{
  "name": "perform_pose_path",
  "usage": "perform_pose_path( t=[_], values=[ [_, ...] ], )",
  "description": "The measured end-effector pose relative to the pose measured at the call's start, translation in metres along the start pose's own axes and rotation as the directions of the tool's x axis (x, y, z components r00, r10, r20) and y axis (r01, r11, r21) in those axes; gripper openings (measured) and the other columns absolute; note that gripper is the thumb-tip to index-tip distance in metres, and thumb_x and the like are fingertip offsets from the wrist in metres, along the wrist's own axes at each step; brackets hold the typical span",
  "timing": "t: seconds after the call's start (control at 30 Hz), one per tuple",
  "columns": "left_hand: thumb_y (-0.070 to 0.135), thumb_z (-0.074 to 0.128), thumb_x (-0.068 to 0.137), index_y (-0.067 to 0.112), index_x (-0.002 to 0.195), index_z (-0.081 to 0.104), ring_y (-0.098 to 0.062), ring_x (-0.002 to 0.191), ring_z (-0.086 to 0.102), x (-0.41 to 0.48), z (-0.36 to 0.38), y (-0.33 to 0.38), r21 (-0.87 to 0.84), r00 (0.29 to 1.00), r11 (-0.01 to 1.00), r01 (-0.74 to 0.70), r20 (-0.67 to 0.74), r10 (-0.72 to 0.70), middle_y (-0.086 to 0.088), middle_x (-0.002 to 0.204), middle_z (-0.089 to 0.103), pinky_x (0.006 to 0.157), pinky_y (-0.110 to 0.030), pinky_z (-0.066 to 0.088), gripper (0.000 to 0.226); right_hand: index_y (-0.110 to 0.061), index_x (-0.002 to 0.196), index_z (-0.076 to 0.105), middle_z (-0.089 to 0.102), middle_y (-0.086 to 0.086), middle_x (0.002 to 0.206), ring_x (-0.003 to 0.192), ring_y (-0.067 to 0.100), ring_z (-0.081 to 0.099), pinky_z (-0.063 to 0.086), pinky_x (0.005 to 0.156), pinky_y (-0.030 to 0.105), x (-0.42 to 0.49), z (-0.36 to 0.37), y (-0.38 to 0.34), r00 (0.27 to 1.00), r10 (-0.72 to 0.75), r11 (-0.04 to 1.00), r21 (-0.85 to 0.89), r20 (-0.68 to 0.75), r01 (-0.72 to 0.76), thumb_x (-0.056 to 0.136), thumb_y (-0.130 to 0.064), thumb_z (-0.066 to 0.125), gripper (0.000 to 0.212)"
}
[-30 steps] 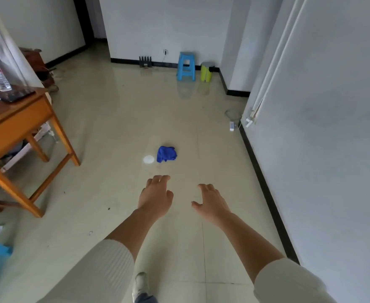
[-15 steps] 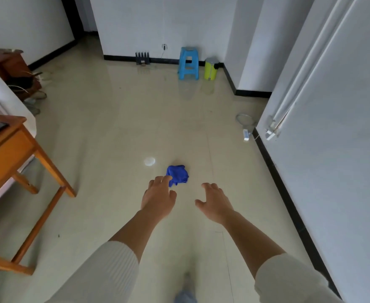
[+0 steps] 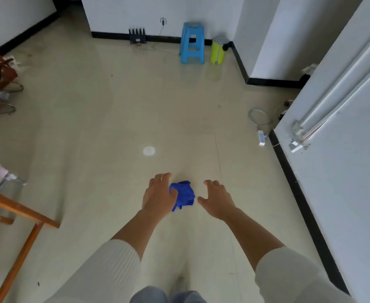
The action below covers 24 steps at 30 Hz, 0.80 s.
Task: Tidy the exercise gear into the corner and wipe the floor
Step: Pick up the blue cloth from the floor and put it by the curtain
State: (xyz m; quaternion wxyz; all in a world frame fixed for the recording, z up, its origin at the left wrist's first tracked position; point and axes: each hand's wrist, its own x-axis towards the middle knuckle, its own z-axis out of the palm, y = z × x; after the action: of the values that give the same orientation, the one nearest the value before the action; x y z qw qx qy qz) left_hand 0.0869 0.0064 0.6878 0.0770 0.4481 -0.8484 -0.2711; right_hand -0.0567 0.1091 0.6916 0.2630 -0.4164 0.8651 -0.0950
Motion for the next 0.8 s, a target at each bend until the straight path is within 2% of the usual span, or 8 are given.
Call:
perform_pose_path(
  t=[0.2,0.3,0.47,0.7,0.8],
  values=[
    [0.024,0.043,0.094,0.018,0.147,0.020,-0.022,0.132,0.031,0.122,0.005,-0.018,0.053,0.997,0.999,0.013,0.072,-0.016,-0.004,0.150,0.026,0.099,-0.034,0.040,0.058,-0.015,0.140,0.037,0.042,0.005,0.139,0.126,0.024,0.039,0.035,0.100,0.036,0.116,-0.015,-0.020,0.998,0.038,0.999,0.009,0.041,-0.039,0.093,-0.033,0.051,0.051],
    [0.026,0.042,0.095,0.019,0.147,0.021,-0.022,0.133,0.029,0.194,0.017,-0.034,0.104,0.989,0.993,-0.048,0.141,0.033,-0.006,0.152,0.023,0.101,-0.033,0.039,0.057,-0.016,0.141,0.036,0.042,0.004,0.140,0.127,0.023,0.038,0.034,0.101,0.036,0.183,-0.014,-0.026,0.996,0.085,0.996,0.033,0.027,-0.086,0.095,-0.035,0.050,0.052],
    [0.024,0.043,0.095,0.017,0.144,0.029,-0.019,0.132,0.034,0.298,0.051,-0.072,0.102,0.962,0.984,-0.146,0.248,0.117,-0.003,0.149,0.031,0.099,-0.030,0.040,0.052,-0.017,0.140,0.037,0.042,0.003,0.140,0.127,0.022,0.038,0.033,0.099,0.033,0.278,0.013,-0.022,0.971,0.228,0.962,0.136,0.064,-0.235,0.095,-0.034,0.049,0.050],
    [0.021,0.045,0.094,0.019,0.139,0.037,-0.018,0.127,0.037,0.392,0.146,-0.135,0.088,0.912,0.986,-0.143,0.398,0.097,-0.001,0.144,0.036,0.095,-0.029,0.041,0.047,-0.017,0.132,0.043,0.045,0.001,0.134,0.124,0.020,0.039,0.032,0.094,0.031,0.377,0.088,0.024,0.918,0.364,0.902,0.184,0.159,-0.390,0.093,-0.033,0.052,0.043],
    [0.022,0.044,0.094,0.019,0.141,0.035,-0.017,0.126,0.037,0.413,0.211,-0.173,0.112,0.886,0.986,-0.125,0.461,0.061,0.000,0.142,0.037,0.095,-0.028,0.041,0.048,-0.019,0.136,0.039,0.044,0.000,0.137,0.124,0.019,0.039,0.033,0.097,0.032,0.411,0.141,0.056,0.893,0.392,0.896,0.129,0.221,-0.425,0.094,-0.037,0.050,0.047]
  ],
)
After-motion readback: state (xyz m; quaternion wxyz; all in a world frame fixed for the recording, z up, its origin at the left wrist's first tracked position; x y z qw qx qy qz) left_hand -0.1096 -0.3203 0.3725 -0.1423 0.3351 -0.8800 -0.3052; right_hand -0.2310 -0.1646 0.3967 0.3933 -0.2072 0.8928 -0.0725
